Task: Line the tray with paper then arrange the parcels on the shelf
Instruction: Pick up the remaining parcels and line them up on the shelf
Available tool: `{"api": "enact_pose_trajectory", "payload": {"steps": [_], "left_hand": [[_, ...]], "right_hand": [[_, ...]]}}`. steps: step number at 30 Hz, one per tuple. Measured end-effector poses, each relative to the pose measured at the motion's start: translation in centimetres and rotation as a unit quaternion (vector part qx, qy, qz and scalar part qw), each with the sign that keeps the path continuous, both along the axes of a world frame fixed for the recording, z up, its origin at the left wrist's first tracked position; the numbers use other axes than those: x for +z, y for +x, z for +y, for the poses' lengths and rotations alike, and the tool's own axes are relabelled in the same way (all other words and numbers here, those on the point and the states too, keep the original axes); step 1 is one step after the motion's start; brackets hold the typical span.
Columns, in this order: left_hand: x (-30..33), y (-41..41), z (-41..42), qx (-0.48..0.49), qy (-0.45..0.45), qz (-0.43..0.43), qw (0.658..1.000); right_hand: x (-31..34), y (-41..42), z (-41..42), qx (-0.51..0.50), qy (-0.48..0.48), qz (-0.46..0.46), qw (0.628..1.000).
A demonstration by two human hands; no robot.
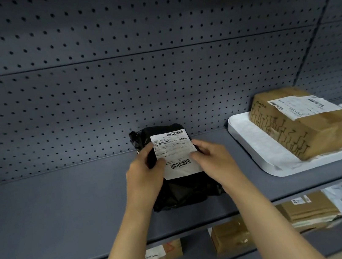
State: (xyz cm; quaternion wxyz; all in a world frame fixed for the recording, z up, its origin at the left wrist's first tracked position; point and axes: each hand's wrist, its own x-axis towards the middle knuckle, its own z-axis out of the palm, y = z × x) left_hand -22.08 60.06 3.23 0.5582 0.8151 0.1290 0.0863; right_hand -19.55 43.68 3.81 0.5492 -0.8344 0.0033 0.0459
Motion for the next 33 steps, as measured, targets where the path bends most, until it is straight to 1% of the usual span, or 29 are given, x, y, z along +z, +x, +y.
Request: {"api": "enact_pose_trajectory", "payload": {"steps": [2,5,9,11,15,20,23,28,33], "left_hand": [[0.1,0.1,-0.1,0.003,-0.031,0.002,0.999],[1.1,-0.1,-0.4,0.019,-0.110,0.005,0.994],[3.1,-0.7,0.2,0.041,-0.178,-0.026,0.983],[3.8,-1.0,1.1,0.055,-0.198,-0.045,0.978],[4.5,-1.6,3.9,0.066,-0.217,-0.067,0.972],[4.3,-2.9,9.6,0.080,-0.226,-0.077,0.968],[4.5,-3.9,14.3,0.095,-0.232,-0.096,0.963],[4.5,-5.5,23.5,0.102,-0.217,-0.110,0.965],[2.7,-7.1,31.0,0.115,-0.205,-0.110,0.966]], "right_hand": [[0.2,0.0,0.1,-0.004,-0.006,-0.007,1.000],[1.0,-0.2,0.1,-0.008,-0.005,-0.028,1.000],[3.1,-0.4,0.9,0.000,0.009,-0.059,0.998],[4.1,-0.5,1.8,0.023,0.024,-0.069,0.997],[4.9,-0.7,5.0,0.048,0.023,-0.082,0.995],[4.5,-1.4,10.7,0.055,0.019,-0.083,0.995],[4.3,-1.8,15.4,0.070,0.013,-0.090,0.993],[3.2,-3.4,24.2,0.076,0.037,-0.090,0.992],[0.6,-5.2,31.8,0.081,0.079,-0.047,0.992]]}}
